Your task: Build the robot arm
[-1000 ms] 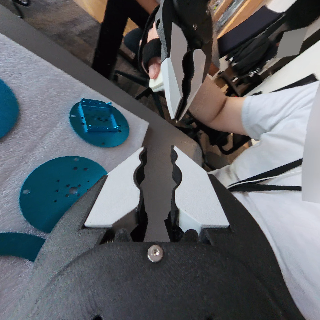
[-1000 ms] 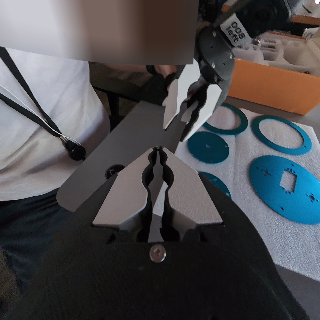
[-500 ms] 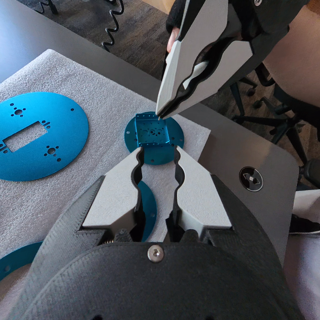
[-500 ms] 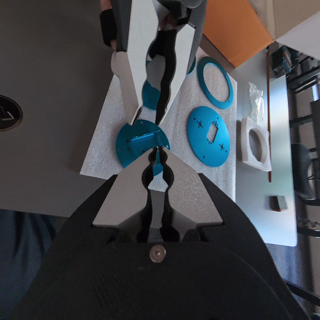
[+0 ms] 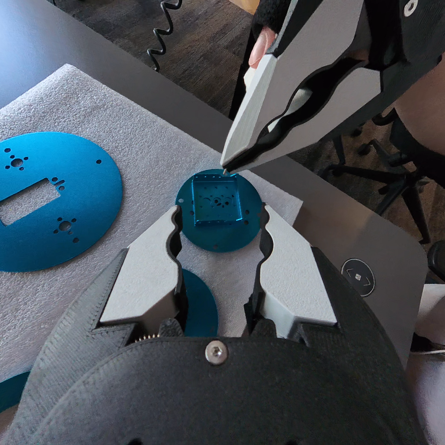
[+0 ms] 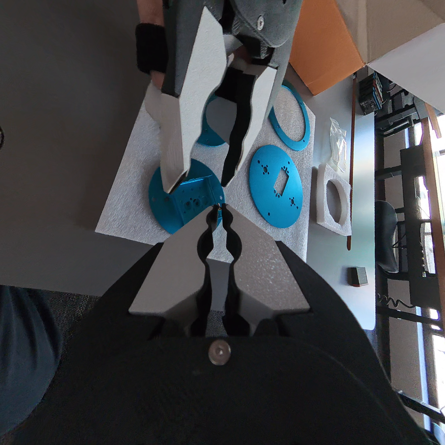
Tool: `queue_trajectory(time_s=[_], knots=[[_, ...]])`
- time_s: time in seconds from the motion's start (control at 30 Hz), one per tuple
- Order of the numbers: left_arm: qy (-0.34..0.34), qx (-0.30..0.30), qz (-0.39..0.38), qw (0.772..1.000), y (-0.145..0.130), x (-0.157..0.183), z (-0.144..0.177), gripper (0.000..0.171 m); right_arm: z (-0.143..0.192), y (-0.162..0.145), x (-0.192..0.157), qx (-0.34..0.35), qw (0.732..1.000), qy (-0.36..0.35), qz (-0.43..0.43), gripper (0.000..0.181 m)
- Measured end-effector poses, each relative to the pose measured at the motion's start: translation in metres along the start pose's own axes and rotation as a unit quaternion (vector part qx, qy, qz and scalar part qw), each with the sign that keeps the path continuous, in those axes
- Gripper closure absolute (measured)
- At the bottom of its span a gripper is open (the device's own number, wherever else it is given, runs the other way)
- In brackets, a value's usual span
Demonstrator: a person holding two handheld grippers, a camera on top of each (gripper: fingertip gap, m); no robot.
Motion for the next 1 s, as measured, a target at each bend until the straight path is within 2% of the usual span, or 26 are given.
queue_trajectory(time_s=[0.1, 0.23, 1.0], knots=[[0.035, -0.019, -0.019, 0.999, -0.005, -0.002, -0.006, 0.111, 0.003, -0.005, -0.001, -0.002, 1.0, -0.005, -0.011, 0.179], [0.067, -0.024, -0.052, 0.996, -0.006, -0.002, -0.007, 0.127, 0.004, -0.004, -0.005, 0.003, 1.0, -0.009, -0.013, 0.179], [-0.012, 0.008, -0.095, 0.995, -0.004, 0.011, 0.001, 0.13, -0.017, 0.007, -0.017, -0.006, 1.0, 0.014, 0.024, 0.179]])
Point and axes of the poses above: each gripper's, where its closed fingertips meet, z back along the fingers, y out of its top, x = y × z across the jaws, the point moved 1 cm from there along z, back along the fingers, and after that the axes turned 12 degrees about -x, right-handed, at the moved point
